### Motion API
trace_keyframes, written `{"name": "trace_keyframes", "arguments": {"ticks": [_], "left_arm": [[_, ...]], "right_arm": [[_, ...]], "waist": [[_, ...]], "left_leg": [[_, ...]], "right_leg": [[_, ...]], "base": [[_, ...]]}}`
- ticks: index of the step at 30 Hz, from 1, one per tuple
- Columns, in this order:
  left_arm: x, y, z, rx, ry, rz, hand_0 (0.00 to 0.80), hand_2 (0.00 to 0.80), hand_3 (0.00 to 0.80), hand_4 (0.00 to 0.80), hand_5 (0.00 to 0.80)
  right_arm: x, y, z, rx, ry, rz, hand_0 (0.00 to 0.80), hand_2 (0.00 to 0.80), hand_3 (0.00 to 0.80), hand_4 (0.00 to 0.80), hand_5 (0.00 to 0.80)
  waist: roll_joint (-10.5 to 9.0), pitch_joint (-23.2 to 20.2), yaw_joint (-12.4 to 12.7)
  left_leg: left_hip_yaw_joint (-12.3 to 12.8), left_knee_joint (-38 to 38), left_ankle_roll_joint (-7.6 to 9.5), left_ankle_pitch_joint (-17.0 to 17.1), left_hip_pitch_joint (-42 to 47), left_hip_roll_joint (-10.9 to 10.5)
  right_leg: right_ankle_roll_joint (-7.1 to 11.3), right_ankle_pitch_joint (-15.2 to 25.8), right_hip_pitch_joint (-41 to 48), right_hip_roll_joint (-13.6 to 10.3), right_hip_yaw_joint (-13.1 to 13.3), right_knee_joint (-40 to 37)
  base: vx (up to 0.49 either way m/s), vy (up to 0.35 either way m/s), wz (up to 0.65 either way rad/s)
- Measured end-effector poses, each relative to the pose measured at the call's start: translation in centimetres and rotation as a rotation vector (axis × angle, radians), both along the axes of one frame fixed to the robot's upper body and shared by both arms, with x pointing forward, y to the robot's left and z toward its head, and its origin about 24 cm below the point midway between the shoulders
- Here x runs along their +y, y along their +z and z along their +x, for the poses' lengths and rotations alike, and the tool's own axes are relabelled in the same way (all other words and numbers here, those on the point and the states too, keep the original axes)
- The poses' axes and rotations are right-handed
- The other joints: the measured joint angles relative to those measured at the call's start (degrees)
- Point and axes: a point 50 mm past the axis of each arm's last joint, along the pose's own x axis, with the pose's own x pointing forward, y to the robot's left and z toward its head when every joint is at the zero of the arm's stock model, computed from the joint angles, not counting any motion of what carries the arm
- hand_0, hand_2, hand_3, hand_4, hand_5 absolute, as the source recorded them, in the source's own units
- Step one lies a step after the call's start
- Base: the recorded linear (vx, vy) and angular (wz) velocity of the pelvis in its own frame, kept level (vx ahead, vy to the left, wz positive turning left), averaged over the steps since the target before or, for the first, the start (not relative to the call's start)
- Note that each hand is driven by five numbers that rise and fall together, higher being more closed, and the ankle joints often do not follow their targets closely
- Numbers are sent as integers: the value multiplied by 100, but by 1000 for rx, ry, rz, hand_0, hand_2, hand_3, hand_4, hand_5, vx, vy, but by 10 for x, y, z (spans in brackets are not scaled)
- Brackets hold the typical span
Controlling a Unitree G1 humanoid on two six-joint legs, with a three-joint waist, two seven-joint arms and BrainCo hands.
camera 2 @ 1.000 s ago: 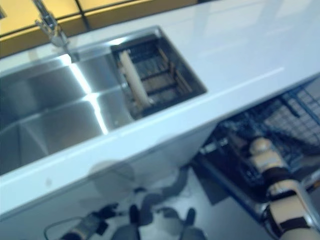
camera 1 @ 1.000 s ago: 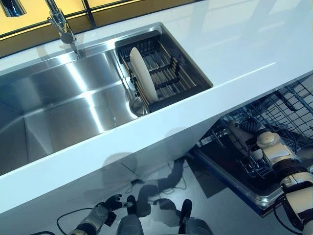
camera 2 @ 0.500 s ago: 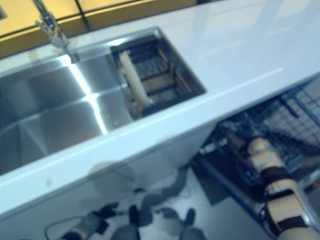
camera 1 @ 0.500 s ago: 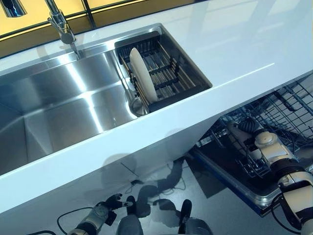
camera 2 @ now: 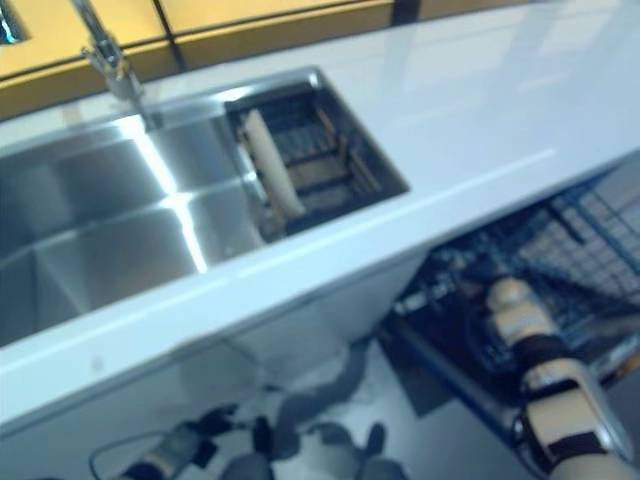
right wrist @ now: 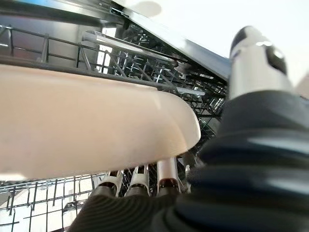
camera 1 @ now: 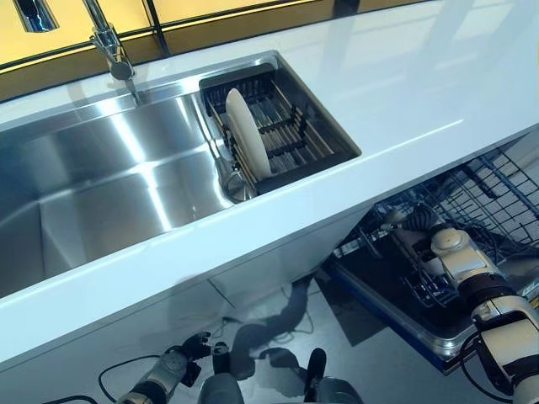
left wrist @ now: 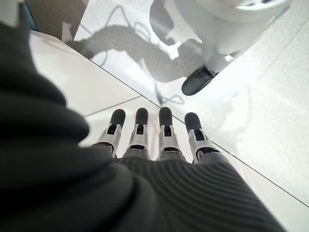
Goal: Take plates into dishwasher
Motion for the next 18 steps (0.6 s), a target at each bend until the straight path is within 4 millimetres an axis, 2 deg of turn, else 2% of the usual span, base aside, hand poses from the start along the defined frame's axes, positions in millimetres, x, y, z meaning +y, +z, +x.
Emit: {"name": "trace_keyframes", "arguments": {"ticks": [12,18], "left_arm": [[0,0,0,1,0,1,0,0,0,0,0],[3,1,-2,-2,6,3,0,0,0,0,0]], "right_arm": [[5,7,0,-31,11,14,0,0,0,0,0],[0,15,-12,-100,10,64,0,0,0,0,0]], "waist": [[-37,-28,-14],[-105,-68,-30]], "left_leg": [[8,0,1,1,8,0],[23,-4,1,0,19,0]], "right_leg": [[-2,4,0,1,13,1],[-2,4,1,1,27,2]], "base": [[0,0,0],[0,0,0]]}}
